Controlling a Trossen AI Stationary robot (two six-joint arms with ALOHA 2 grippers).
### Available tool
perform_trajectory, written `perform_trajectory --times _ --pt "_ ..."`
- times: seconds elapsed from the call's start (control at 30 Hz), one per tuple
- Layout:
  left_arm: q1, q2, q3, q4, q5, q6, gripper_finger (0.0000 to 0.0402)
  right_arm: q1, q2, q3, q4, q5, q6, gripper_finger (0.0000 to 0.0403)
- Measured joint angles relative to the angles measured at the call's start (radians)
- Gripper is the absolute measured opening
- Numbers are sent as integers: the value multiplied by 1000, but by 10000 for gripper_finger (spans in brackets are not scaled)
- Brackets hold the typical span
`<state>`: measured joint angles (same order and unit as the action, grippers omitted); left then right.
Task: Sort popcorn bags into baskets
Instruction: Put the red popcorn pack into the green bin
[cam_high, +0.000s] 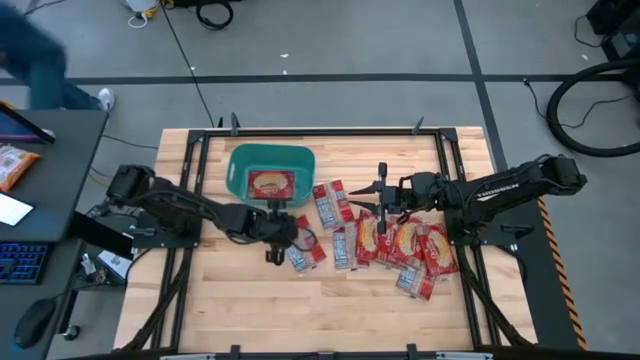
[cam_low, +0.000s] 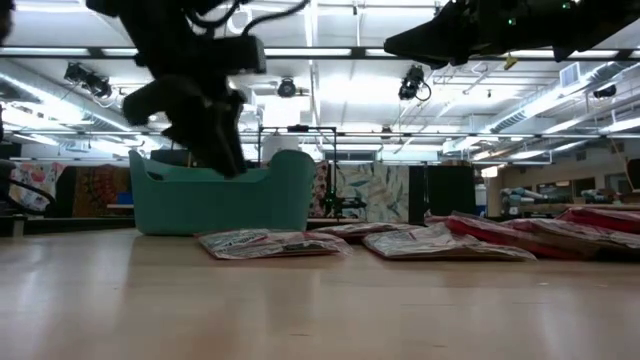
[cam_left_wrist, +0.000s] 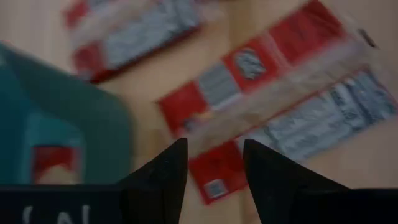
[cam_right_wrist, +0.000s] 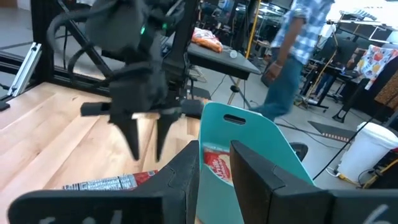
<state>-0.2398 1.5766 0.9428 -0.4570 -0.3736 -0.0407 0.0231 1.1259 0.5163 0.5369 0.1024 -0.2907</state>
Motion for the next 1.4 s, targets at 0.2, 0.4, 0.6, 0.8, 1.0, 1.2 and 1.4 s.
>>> perform_trajectory --times 0.2,0.4,0.6,0.8,1.0,1.2,1.4 --pt "-54 76 0 30 54 38 160 3 0 0 -9 0 4 95" --pt "-128 125 0 63 -7 100 186 3 0 0 -13 0 8 95" --pt "-151 177 0 94 -33 204 226 3 0 0 -9 0 11 95" --pt "-138 208 2 111 -35 289 221 3 0 0 -8 0 11 95" --pt "-123 210 2 109 -11 298 196 3 0 0 -7 -1 12 95" --pt "-125 211 2 106 20 262 136 3 0 0 2 -3 38 95" --pt "-141 213 1 104 24 177 56 3 0 0 1 -19 49 95"
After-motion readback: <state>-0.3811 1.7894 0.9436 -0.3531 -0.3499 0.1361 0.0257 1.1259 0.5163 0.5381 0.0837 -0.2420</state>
